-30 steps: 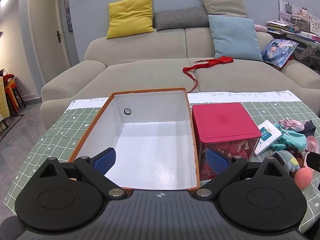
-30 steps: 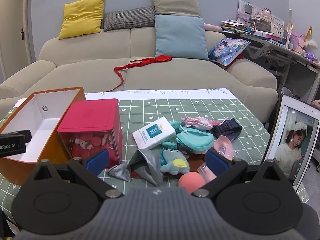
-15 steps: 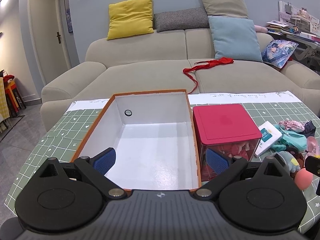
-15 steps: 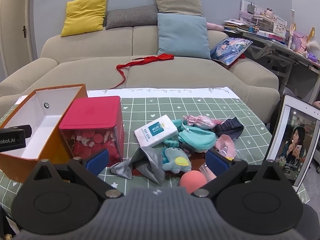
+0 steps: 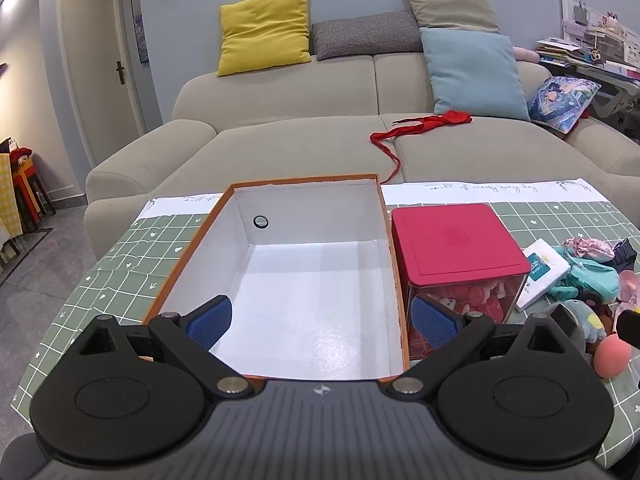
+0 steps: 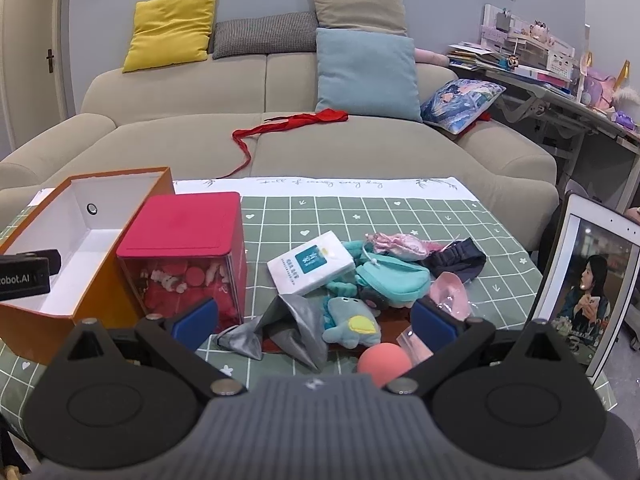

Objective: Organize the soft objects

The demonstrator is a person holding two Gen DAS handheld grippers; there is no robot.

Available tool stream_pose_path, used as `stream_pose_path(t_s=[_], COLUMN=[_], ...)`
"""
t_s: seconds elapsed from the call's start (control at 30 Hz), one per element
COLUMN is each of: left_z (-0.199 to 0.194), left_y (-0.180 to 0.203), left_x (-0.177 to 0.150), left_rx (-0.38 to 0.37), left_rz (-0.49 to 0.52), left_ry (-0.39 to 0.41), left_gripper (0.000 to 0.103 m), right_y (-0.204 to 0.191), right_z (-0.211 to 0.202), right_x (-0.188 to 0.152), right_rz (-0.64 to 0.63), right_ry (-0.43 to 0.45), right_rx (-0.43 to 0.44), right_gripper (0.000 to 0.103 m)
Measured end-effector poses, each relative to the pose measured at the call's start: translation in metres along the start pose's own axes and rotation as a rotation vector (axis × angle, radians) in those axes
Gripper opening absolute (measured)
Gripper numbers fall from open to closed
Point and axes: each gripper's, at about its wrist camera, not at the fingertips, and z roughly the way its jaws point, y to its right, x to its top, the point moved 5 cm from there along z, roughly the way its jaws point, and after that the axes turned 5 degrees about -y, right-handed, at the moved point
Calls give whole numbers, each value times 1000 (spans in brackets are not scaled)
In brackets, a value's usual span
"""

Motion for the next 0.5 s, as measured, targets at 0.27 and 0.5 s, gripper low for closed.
stream_pose_path(t_s=[0.27, 0.5], left_z=[1, 1], left_y=[-1, -5], left_x=[-1, 0], left_rx=[7, 6], left_rz=[-14, -28], left_ry=[-1, -5], left_gripper=[103, 103], right_y=[0, 2], right_z=[0, -2], right_x=[1, 2], right_rz=[0, 3], right_ry=[7, 21], right_rx=[-4, -13], right_gripper=[101, 101])
